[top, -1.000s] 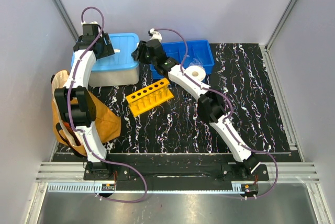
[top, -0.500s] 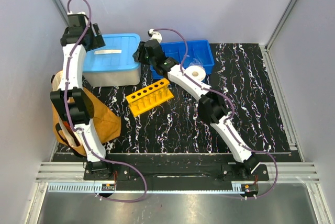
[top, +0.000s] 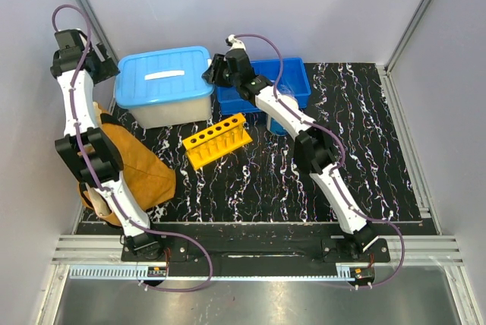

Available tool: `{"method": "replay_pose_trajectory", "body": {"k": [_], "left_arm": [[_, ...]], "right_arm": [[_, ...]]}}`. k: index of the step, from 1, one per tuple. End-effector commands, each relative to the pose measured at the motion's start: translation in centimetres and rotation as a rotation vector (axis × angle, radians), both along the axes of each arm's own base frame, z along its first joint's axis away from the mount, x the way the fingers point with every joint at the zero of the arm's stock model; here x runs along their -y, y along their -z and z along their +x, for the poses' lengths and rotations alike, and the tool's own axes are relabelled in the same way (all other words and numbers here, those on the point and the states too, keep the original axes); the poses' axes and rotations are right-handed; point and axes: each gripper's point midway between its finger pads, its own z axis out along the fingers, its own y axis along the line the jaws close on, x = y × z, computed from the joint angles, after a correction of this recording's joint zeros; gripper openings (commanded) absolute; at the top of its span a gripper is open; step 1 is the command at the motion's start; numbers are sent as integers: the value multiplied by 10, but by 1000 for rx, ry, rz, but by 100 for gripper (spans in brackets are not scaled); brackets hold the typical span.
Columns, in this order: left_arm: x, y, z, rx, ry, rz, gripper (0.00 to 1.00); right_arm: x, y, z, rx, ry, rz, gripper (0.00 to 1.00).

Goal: Organize the chemistry lab equipment

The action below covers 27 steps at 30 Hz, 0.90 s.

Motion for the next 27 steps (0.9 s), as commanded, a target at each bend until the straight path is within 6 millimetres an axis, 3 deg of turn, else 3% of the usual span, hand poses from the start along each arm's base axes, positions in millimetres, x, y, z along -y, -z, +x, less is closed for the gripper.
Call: {"method": "replay_pose_trajectory", "body": {"k": [1,16,27], "left_arm": [[4,-12,10,74,77,-32,89],[-1,20,16,71,147,-198,91],[1,18,14,112,169,-271,94]], "right_arm": [[4,-15,2,79,-80,-29,9],[3,-13,3,70,-91,-13,8],[0,-14,6,42,-63,54,4]]}}
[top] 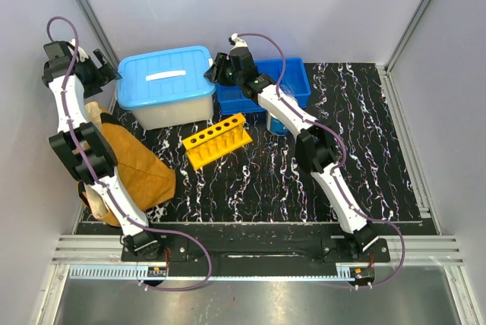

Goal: Organize the chemistry lab equipment

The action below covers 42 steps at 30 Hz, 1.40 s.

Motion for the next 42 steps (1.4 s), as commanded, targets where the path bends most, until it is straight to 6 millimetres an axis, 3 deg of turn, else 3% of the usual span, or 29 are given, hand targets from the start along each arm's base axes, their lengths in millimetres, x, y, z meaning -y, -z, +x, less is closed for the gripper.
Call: {"method": "replay_pose_trajectory", "body": {"k": [1,6,13,21,31,36,39,42], "left_arm": [[1,-17,5,71,16,-22,94],[7,-9,7,78,24,-76,94],[-3,11,2,26,-9,-57,95],[7,26,3,28,-3,-141,98],[14,26,7,66,-11,-221,98],[20,26,8,108,-17,-267,98],[24,22,11,134,-12,-298,93],[26,12,14,182,-6,-314,81]], "right_arm": [[-7,-15,2,58,-25,42,4],[-11,-18,3,63,-36,75,4],[-16,-23,1,70,-60,105,4],[-13,-18,6,62,-55,116,4],[-6,-10,13,29,-37,147,4],[-8,-16,12,37,-41,167,3],[-8,-16,13,37,-37,171,3],[-8,-15,14,37,-41,174,2]]}}
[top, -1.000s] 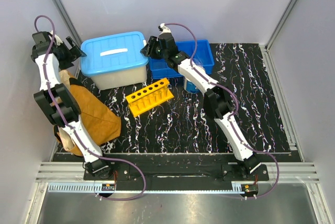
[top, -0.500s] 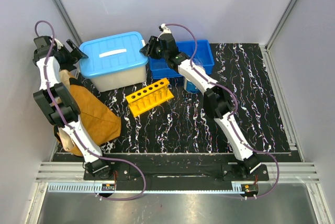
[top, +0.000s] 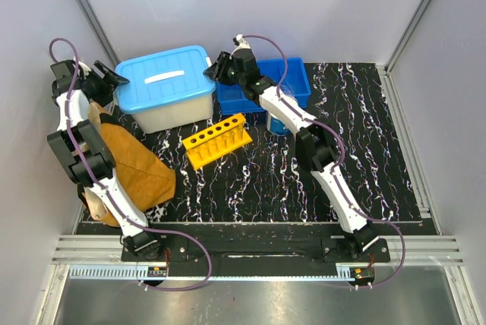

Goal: Organize the chemistry lab equipment

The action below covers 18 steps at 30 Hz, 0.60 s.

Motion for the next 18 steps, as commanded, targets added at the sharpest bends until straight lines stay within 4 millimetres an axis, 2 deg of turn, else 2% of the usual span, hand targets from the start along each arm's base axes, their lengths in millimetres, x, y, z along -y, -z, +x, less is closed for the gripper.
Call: {"method": "replay_pose_trajectory", "body": {"k": [1,5,8,13,18], "left_arm": [[2,-31,4,106,-1,-9,77],[1,-38,6,125,-13,13,61],[3,-36,7,126,1,19,51],[7,-33,8,124,22,44,49],[14,-41,12,141,57,128,50]], "right_arm": [[-4,-14,2,53,-36,46,2],[-5,-13,2,52,-41,48,2],[-7,-13,1,51,-49,56,2],[-8,-10,1,44,-53,60,2],[-9,-6,1,37,-56,60,1]]}}
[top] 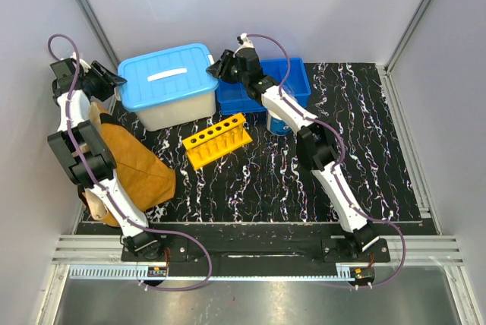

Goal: Organize the chemistry lab equipment

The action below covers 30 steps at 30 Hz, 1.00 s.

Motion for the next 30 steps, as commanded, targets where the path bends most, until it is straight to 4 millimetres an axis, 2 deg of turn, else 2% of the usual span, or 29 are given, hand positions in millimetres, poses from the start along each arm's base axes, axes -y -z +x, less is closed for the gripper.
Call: {"method": "replay_pose_trajectory", "body": {"k": [1,8,20,30], "left_arm": [[17,-30,6,67,60,118,50],[32,-25,10,-14,96,274,50],[38,-25,13,-102,94,506,42],[51,-20,22,-124,119,574,37]], "right_arm": [[-15,-7,-9,33,-70,30,1],[-16,-5,-10,26,-74,33,0],[-20,-2,-14,6,-90,47,0],[-27,3,-17,-1,-95,47,0]]}}
